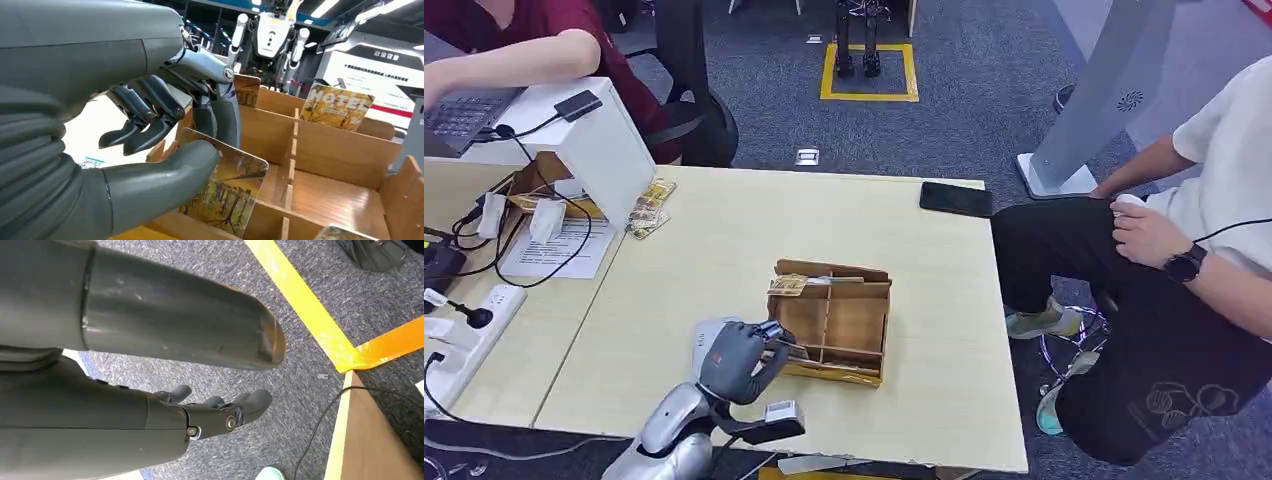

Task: Pass the card to the sensor for recognition and then transmit it.

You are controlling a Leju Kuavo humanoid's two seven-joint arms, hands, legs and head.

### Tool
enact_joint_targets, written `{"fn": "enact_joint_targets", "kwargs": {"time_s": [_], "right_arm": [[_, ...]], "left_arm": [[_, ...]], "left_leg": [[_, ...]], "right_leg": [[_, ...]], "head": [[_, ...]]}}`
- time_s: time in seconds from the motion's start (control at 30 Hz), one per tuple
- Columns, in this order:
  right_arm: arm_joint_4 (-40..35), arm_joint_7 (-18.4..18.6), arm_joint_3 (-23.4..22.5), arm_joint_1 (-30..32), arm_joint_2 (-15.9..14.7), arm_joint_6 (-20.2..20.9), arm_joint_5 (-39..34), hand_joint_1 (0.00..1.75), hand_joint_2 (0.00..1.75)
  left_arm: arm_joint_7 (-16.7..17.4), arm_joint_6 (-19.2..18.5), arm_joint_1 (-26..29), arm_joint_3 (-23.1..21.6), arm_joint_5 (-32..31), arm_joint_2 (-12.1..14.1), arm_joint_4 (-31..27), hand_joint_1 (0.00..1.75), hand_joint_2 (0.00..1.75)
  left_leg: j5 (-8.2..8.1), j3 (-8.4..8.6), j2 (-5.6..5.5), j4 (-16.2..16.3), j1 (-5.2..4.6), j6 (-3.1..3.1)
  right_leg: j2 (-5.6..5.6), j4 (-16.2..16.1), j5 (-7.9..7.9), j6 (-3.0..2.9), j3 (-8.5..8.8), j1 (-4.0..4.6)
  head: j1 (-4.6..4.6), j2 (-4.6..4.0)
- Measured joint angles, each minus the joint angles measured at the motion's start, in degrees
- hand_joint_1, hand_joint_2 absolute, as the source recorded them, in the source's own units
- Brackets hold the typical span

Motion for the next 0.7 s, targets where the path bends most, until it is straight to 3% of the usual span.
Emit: {"fn": "enact_joint_targets", "kwargs": {"time_s": [0.7], "right_arm": [[0.0,0.07,-0.98,-0.01,0.0,0.04,0.7,0.0,0.0]], "left_arm": [[-0.85,-1.18,0.0,1.09,0.96,0.37,-0.04,1.75,1.75]], "left_leg": [[0.0,0.0,0.0,0.0,0.0,0.0]], "right_leg": [[0.0,0.0,0.0,0.0,0.0,0.0]], "head": [[0.0,0.0]]}}
